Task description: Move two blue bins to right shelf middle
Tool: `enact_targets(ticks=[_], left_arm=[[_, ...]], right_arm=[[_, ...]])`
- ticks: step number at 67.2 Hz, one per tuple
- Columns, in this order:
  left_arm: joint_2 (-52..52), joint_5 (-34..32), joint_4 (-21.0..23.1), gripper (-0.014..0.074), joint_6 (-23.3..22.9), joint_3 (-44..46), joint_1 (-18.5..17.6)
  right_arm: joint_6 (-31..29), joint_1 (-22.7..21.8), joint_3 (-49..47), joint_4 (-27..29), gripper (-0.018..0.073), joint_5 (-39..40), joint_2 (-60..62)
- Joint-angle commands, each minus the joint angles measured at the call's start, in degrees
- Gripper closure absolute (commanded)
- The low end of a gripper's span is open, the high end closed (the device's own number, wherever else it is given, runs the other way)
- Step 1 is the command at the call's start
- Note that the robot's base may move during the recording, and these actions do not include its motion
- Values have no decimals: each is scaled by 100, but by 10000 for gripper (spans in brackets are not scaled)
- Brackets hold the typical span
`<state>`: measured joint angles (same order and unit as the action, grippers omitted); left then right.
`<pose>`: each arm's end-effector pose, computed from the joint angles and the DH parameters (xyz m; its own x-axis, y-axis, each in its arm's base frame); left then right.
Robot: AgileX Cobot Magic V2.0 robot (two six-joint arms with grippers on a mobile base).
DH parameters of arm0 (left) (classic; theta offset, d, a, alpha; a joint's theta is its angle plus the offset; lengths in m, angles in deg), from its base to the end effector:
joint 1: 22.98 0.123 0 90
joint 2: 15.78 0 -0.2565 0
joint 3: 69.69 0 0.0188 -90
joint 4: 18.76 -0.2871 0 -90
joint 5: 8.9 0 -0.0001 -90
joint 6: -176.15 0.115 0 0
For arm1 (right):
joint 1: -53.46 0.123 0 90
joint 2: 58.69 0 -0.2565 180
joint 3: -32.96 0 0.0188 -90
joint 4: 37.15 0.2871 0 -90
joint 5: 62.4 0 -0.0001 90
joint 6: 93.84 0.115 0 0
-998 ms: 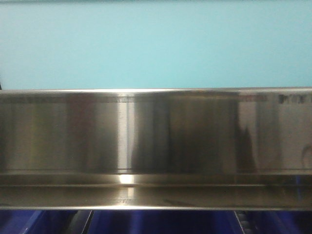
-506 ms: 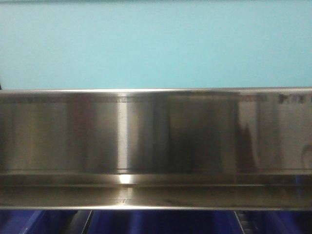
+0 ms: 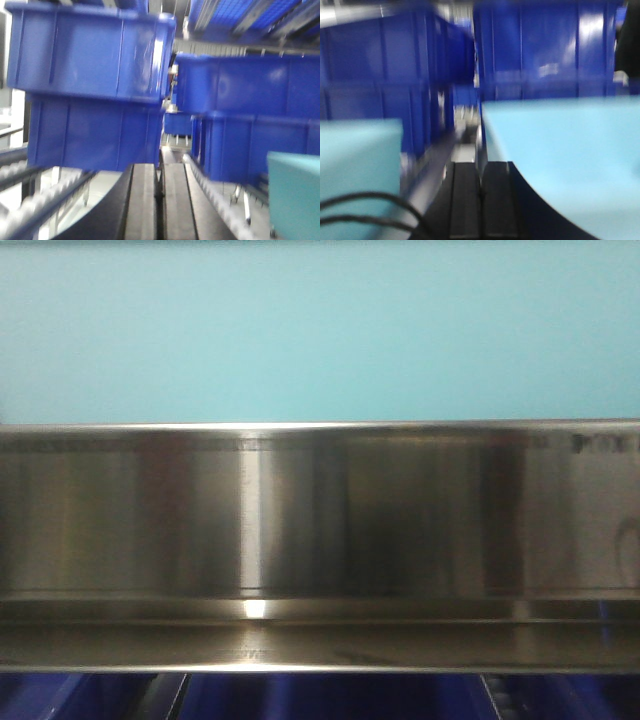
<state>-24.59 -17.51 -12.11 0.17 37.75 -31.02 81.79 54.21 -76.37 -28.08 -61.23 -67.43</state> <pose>0.1364 -0.0173 0.2578 0.2867 -0.0855 -0.9542 0.1364 0.9895 -0.0477 0.1378 0.0014 0.2565 0.2020 0.0846 -0.9757 -0.0266 0.9964 0.0808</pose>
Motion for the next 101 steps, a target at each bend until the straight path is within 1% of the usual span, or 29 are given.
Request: enact_targets(ticks=[1,3,5,6,11,17,21,25,28,32,34,40,42,46,49,50,61,68,78,89,97,100,101], left_arm=[[15,262,17,707,-23,735,15],[15,642,17,707,-23,1040,15],[-2,1027,6,706,-23,1371,15],[-60,1323,5,706,-23,1622,15],[-370,2328,-235,706,-23,2535,15],[-844,3221,-406,701,-12,3491,15],[-1202,3735,-428,664,-12,4016,15],[-1567,4070,-444,586,-12,4418,15],[-1841,4228,-444,521,-12,4637,15],[-2102,4346,-444,402,-12,4760,1],[-2219,4331,-444,332,-12,4772,-51],[-2436,4297,-444,166,-12,4772,-289],[-2523,4288,-444,115,-12,4772,-396],[-2717,4288,-444,41,-12,4772,-582],[-2840,4301,-444,6,-12,4772,-721],[-2905,4312,-444,-6,-12,4772,-757],[-3488,4521,-421,-5,-12,4916,-1207],[-3928,4902,-421,-5,-12,5231,-1507],[-4627,5471,-421,-5,-12,5841,-1829],[-5542,6250,-396,-1,-12,6531,-1910],[-6208,6843,-396,22,-22,6864,-1910],[-6468,7055,-408,25,-138,6985,-1910],[-6539,7116,-423,25,-187,7022,-1910]], right_arm=[[58,-6,-791,21,721,-117,8],[58,-6,-1084,21,721,-311,8],[58,-6,-1399,21,721,-648,8],[58,-6,-1638,21,721,-883,8],[58,-6,-2521,21,721,-1662,-257],[58,-6,-3438,21,721,-2449,-744],[58,-6,-3930,21,720,-2785,-1199],[58,-6,-4308,21,706,-3064,-1594],[58,-6,-4521,21,670,-3203,-1832],[58,-6,-4661,21,595,-3280,-2137],[58,4,-4685,21,533,-3280,-2268],[47,113,-4685,21,332,-3203,-2491],[47,156,-4685,21,246,-3203,-2569],[47,236,-4685,21,83,-3203,-2710],[47,305,-4685,21,-3,-3214,-2795],[35,338,-4685,21,-19,-3226,-2838],[35,717,-4688,107,-10,-3291,-3216],[35,1089,-4721,264,-10,-3382,-3532],[35,1652,-5163,296,-10,-3905,-4308],[35,2178,-5990,296,-10,-4695,-5454],[35,2472,-6535,296,-10,-5273,-6160],[102,2557,-6733,271,-10,-5490,-6447],[214,2573,-6792,234,-10,-5592,-6513]])
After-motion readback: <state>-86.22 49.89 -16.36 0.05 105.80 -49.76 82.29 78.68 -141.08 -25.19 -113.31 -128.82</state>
